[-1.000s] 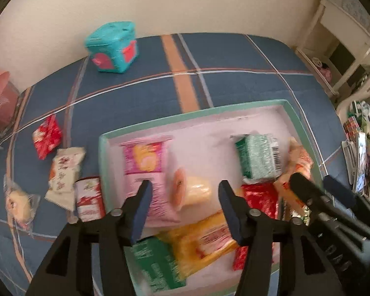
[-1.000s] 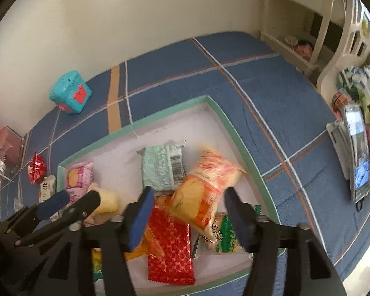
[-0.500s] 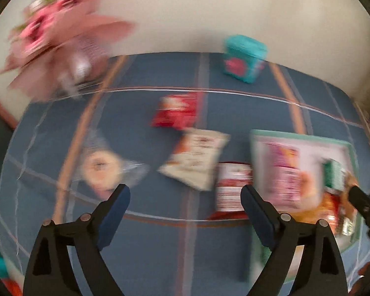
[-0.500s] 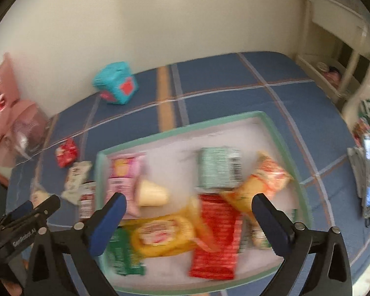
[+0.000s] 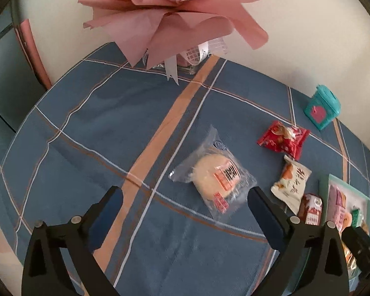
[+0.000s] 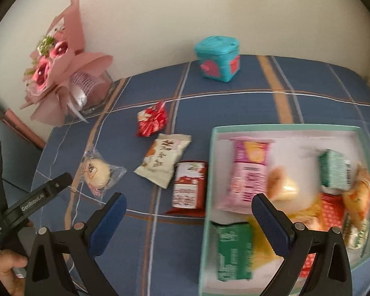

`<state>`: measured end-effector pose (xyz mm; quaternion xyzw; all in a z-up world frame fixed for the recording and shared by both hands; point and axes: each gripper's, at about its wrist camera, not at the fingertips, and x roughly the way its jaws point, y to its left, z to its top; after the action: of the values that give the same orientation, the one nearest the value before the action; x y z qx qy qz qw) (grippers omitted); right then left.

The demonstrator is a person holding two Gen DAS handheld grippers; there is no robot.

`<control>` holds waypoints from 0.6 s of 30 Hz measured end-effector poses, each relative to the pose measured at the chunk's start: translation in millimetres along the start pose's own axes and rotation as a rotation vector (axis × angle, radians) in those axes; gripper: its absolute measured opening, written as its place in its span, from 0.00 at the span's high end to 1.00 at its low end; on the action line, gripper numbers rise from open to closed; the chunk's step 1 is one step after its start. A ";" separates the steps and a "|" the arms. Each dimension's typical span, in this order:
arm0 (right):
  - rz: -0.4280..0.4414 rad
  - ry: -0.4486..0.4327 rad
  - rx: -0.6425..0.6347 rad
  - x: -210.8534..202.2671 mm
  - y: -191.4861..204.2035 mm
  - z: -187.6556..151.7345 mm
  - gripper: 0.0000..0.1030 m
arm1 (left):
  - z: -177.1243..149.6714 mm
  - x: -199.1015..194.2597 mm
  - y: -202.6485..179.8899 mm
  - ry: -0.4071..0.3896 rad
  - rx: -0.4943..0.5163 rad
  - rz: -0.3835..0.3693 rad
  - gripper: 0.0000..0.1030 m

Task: Organize snacks
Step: 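Move both grippers back to the snacks beside the tray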

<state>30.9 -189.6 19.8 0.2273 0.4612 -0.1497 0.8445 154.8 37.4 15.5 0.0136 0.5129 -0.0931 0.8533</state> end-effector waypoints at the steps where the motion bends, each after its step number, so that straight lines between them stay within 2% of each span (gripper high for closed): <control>1: -0.003 0.005 -0.006 4.2 2.9 0.5 0.00 | 1.5 4.4 0.0 0.001 -0.001 -0.003 0.02; 3: -0.016 0.021 -0.015 14.4 6.9 1.2 0.02 | 4.3 13.3 -3.3 0.014 0.011 -0.023 0.02; 5: -0.020 0.036 -0.023 22.5 9.1 2.4 0.15 | 8.0 21.4 -7.6 0.032 0.018 -0.031 0.02; 9: -0.019 0.066 -0.023 38.1 9.3 8.6 0.29 | 13.0 34.6 -16.3 0.058 0.011 -0.075 0.02; 11: -0.026 0.076 -0.028 44.2 9.7 11.8 0.41 | 15.6 43.1 -19.1 0.074 0.009 -0.093 0.02; 14: -0.039 0.102 -0.039 56.6 11.1 16.1 0.48 | 17.8 52.1 -21.6 0.090 0.002 -0.103 0.02; 18: -0.054 0.130 -0.048 70.8 13.8 18.0 0.52 | 20.7 60.7 -22.8 0.101 -0.008 -0.113 0.03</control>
<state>87.6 -190.4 -28.3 0.2038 0.5243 -0.1464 0.8137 196.6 3.8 -26.3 -0.0142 0.5557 -0.1380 0.8197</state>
